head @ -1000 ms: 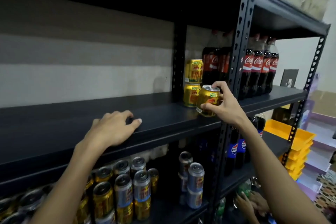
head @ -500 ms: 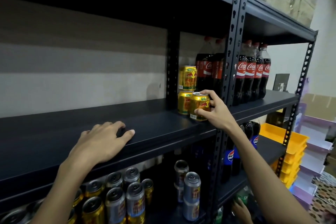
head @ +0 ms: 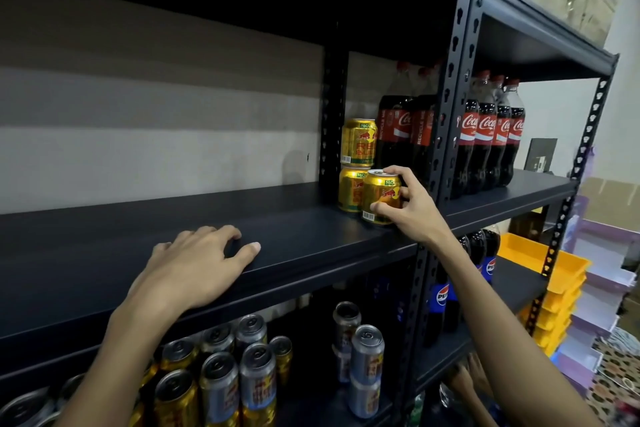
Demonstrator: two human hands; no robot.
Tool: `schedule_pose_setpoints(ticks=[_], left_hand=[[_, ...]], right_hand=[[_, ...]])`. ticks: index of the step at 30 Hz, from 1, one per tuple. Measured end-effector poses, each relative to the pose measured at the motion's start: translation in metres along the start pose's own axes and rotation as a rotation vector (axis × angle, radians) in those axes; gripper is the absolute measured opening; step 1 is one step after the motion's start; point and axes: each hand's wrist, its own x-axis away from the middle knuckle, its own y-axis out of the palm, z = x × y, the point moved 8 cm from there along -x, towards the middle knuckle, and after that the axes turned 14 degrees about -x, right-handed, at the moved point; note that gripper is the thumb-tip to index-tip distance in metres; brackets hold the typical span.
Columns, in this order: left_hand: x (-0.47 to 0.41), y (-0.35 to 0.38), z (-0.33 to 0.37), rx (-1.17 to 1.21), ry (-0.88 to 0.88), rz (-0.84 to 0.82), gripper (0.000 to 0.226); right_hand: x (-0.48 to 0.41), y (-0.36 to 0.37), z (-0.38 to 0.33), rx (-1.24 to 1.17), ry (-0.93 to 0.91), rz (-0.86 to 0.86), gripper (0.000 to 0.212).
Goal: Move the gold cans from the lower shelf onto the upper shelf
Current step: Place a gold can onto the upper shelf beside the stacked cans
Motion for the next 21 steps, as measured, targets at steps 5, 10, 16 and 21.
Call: schedule_pose_setpoints(ticks=[5,10,16,21], left_hand=[[0.001,0.000,-0.001,0.013,-0.004,0.007,0.060],[0.001,-0.001,-0.001,0.013,-0.008,0.007,0.060],[0.000,-0.001,-0.001,0.007,-0.008,-0.002,0.059],[0.000,-0.001,-0.002,0.009,-0.009,0.000,0.059]], right_hand=[[0.005,0.000,0.002,-0.014,-0.012,0.020,0.065],[0.011,-0.002,0.001,-0.015,-0.024,0.027,0.059],[0.018,-0.003,-0.002,-0.005,-0.068,0.052,0.067],[0.019,-0.004,-0.003,-0.001,-0.076,0.040,0.070]])
